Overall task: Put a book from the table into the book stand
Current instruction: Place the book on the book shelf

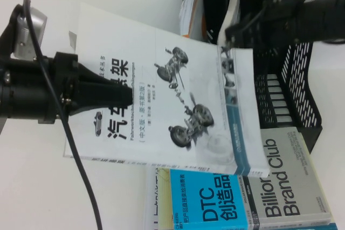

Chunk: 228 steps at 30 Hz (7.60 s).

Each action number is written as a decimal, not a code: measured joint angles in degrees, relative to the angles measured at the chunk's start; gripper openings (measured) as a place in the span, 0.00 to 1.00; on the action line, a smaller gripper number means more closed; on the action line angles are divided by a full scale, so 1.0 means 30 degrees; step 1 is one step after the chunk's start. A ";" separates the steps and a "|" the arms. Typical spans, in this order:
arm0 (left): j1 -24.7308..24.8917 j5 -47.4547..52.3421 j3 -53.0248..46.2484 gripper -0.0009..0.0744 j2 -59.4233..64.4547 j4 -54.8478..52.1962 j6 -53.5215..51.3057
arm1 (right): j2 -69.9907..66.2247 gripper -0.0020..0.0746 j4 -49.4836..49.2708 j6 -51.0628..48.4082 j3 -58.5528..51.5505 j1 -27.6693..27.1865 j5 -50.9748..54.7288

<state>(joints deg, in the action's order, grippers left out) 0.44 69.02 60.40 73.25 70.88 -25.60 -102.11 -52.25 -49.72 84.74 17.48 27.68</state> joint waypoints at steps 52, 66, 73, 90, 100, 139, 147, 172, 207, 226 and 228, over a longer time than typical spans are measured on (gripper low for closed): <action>1.0530 -0.3877 2.2179 0.17 1.3807 -1.3979 1.8831 | 0.5321 0.03 0.3541 0.6171 -0.5379 -1.2368 0.5304; 1.2916 -0.5232 2.2332 0.17 1.4244 -1.8383 2.1415 | 0.5321 0.03 0.2467 0.5692 -0.5379 -1.2368 0.5428; 1.4062 -0.3958 2.3777 0.17 1.4328 -1.9711 2.0568 | 0.5321 0.03 0.2175 0.5361 -0.5379 -1.2368 0.5631; 1.5204 0.0356 3.2564 0.17 1.4542 -1.6909 1.7363 | 0.5360 0.03 0.2787 0.5386 -0.5401 -1.2456 0.5251; 1.4488 0.1191 3.2733 0.17 1.5087 -1.8477 1.7736 | 0.5360 0.03 0.2450 0.6529 -0.5401 -1.5678 0.4310; 1.4459 0.1191 3.2733 0.17 1.7884 -2.1273 1.6918 | 0.5360 0.03 0.0610 0.5501 -0.5401 -1.5800 0.6715; 1.3938 0.1191 3.2733 0.17 1.7817 -2.2447 1.5979 | 0.5360 0.03 0.0610 0.5501 -0.5401 -1.5761 0.7825; 1.2489 0.1191 3.0431 0.17 1.7278 -2.1660 1.7057 | 0.5360 0.03 0.0714 0.5501 -0.5880 -1.5243 0.8266; 1.2599 0.1191 3.0308 0.17 1.7785 -1.9609 2.0664 | 0.5360 0.03 0.0714 0.5496 -0.5880 -1.2303 0.7789; 1.2714 -0.0259 3.0455 0.17 1.9660 -2.0904 2.2935 | 0.5360 0.03 0.0204 0.4825 -0.5880 -1.2216 0.8934; 1.2714 -0.0586 3.0457 0.17 1.9898 -2.0520 2.3080 | 0.5360 0.03 -0.0051 0.4689 -0.5880 -1.2216 0.9028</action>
<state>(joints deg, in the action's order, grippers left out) 38.58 67.26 151.77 132.95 9.32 43.64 -86.03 -52.40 -35.65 67.10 -19.17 54.76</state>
